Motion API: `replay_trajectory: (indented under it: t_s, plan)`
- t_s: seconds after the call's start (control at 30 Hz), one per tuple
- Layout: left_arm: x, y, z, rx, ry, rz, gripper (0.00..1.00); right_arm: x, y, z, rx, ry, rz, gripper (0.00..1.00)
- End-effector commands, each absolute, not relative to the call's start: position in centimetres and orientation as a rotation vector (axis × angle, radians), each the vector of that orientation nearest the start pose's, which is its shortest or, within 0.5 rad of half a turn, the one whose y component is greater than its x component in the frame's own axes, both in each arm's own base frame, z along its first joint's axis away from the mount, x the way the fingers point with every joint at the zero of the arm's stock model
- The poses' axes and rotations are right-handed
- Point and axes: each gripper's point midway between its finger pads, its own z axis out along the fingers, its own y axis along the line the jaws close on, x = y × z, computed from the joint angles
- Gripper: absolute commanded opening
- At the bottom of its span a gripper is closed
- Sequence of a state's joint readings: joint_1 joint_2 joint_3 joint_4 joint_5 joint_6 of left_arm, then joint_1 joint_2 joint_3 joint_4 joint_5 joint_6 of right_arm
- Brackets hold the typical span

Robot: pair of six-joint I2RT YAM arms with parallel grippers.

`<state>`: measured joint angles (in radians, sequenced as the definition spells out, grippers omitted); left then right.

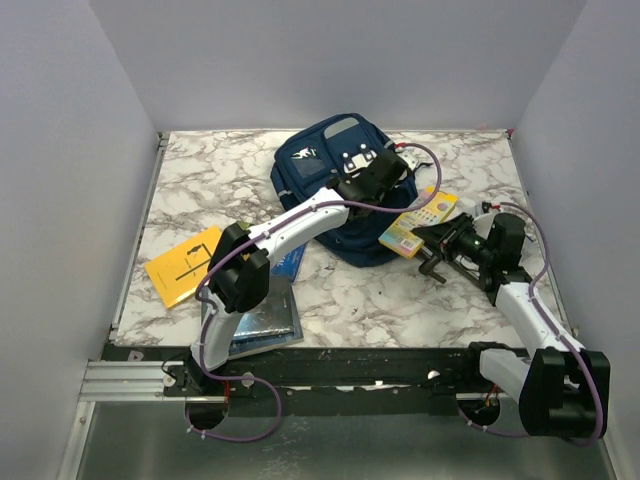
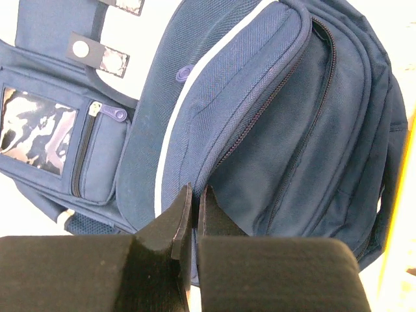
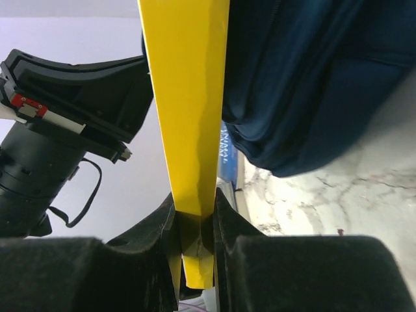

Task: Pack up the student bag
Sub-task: Place the stationery in the student bag.

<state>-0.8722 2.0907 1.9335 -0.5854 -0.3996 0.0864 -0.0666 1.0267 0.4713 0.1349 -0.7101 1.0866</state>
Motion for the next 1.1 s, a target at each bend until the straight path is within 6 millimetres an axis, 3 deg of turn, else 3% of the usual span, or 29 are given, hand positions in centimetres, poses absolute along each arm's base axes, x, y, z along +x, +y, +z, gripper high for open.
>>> replay_trajectory:
  t_s: [0.0,0.43,0.7,0.8,1.07]
  plan:
    - [39.4,-38.8,24.0,0.804,2.005,-0.136,0.0,29.3,13.9,19.2,0.596,1.937,1.514,0.2]
    - [38.5,-39.8,24.4,0.815,2.023,-0.244,0.0,29.4,17.1,17.9,0.631,1.93,1.71,0.21]
    - [38.2,-40.0,24.3,0.826,2.032,-0.262,0.0,30.5,17.2,16.7,0.723,1.934,1.732,0.21]
    - [38.3,-39.7,24.3,0.825,2.032,-0.246,0.0,30.1,17.6,17.1,0.726,1.906,1.79,0.2]
    - [39.0,-39.3,24.2,0.811,2.036,-0.227,0.0,28.9,17.5,16.3,0.729,1.96,1.744,0.2]
